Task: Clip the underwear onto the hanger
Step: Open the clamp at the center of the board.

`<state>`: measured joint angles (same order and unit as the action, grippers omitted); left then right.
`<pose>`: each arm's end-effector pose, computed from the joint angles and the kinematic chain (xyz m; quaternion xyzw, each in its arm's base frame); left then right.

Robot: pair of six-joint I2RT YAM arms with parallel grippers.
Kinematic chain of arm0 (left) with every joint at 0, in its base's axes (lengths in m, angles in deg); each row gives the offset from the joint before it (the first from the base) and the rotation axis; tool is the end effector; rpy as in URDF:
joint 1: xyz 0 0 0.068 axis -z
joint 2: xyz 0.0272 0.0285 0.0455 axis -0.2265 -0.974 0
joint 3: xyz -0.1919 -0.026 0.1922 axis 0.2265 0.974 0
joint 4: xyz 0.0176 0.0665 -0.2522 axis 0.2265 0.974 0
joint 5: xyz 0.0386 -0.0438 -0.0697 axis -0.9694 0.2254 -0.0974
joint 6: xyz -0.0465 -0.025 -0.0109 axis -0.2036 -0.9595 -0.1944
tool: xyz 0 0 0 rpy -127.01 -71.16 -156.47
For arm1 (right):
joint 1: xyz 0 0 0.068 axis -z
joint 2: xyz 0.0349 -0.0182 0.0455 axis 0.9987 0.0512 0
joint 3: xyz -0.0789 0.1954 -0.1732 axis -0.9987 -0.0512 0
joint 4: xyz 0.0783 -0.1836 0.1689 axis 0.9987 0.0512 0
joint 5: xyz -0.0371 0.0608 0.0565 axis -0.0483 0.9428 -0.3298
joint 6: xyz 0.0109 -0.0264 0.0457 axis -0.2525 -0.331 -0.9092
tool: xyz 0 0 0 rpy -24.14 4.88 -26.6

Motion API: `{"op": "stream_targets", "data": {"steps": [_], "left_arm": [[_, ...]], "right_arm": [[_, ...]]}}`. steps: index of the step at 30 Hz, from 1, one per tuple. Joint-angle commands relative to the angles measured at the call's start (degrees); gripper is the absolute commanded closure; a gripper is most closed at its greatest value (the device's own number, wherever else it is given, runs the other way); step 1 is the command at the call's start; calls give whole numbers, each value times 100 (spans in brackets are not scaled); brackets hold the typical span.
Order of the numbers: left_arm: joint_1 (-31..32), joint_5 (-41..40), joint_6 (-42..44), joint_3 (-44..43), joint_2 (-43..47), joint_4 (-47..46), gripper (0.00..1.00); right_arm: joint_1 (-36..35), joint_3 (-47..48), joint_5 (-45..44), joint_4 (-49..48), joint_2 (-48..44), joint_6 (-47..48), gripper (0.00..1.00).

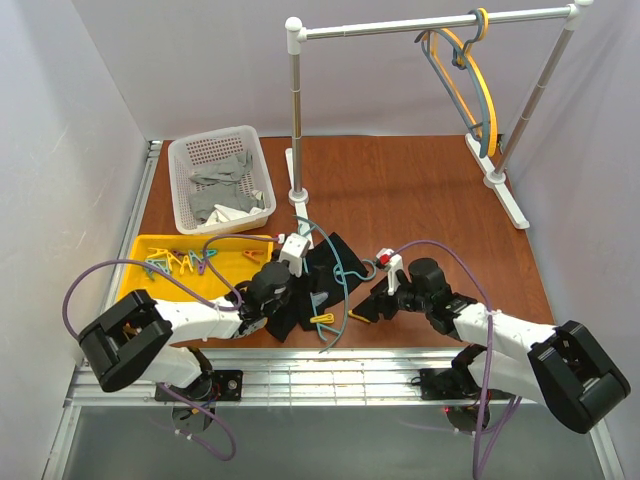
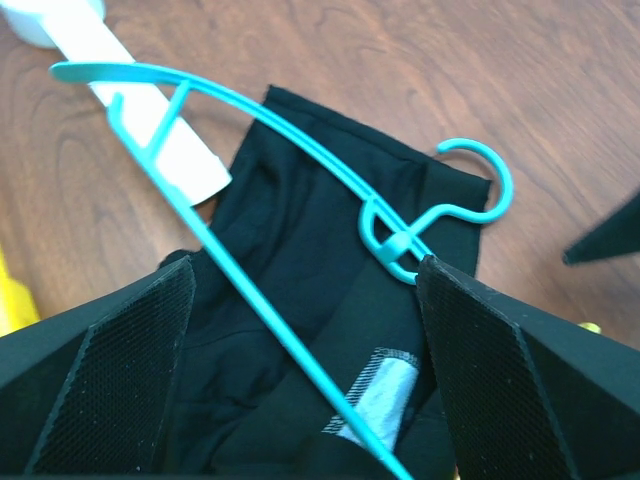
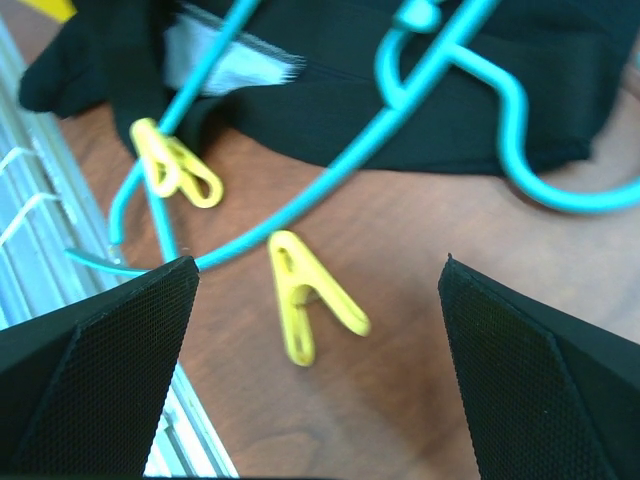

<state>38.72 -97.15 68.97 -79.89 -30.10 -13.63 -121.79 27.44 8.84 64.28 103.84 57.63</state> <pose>0.1661 -0.1930 0.1707 0.1953 0.7949 -0.1812 0.5452 0.1547 0.1251 0.1505 -0.3080 0.8015 0.3413 0.3823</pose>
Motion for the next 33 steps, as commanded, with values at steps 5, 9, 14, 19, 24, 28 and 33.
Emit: {"op": "stream_targets", "data": {"steps": [5, 9, 14, 19, 24, 28, 33], "left_arm": [[-347, 215, -205, 178, 272, 52, 18], [-356, 277, -214, 248, 456, 96, 18], [-373, 259, -214, 388, 764, 70, 18], [-400, 312, -205, 476, 967, 17, 18], [-409, 330, -240, 494, 984, 43, 18], [-409, 312, -240, 538, 1089, 61, 18], [-426, 321, -249, 582, 1239, 70, 18]], "right_arm": [[-465, 121, -1, -386, 247, 171, 12], [-492, 165, -36, -193, 502, -57, 14], [-738, 51, -264, 131, 170, -443, 15], [-957, 24, -607, 589, -113, -584, 15], [-1221, 94, -985, 791, 10, -777, 15], [-1458, 243, -1258, 941, 299, -831, 17], [-1643, 367, -1784, 1196, 441, -980, 19]]}}
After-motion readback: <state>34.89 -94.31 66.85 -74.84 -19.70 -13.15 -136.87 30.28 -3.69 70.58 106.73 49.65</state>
